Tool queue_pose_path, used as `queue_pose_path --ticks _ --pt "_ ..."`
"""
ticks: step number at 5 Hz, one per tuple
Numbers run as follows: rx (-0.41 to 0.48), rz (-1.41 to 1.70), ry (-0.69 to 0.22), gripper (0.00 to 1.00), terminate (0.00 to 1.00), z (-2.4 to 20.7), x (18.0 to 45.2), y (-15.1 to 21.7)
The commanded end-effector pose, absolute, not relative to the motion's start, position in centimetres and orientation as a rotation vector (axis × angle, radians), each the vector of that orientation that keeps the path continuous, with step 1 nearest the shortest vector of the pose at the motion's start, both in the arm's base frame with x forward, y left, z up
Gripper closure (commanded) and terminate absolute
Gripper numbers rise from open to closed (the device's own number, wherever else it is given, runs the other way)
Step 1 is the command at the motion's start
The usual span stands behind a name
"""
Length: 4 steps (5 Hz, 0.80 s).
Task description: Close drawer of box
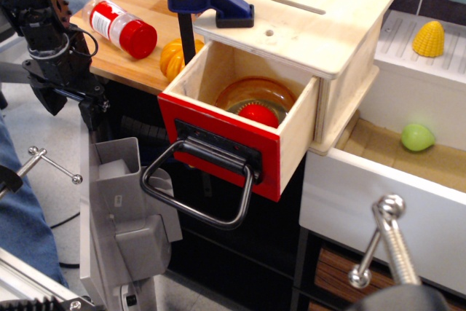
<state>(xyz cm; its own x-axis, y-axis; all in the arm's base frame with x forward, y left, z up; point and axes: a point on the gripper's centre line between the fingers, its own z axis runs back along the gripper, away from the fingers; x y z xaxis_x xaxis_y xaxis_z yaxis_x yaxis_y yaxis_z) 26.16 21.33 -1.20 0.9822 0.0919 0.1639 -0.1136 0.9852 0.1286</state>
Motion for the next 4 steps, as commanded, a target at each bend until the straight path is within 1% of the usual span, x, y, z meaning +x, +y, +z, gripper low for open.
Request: queue_pose_path --ticks 1,2,3,4 --pt "0.138 0.104 -0.158 0.0 0.0 -1.2 26.2 21.3" --pt "0.107 0.106 -0.195 0.0 0.0 1.8 26.1 20.6" --pt "0.032 0.106 -0.183 0.0 0.0 4.5 25.5 18.7" --pt "-0.057 0.102 -0.16 0.0 0.0 6.6 24.2 15.7"
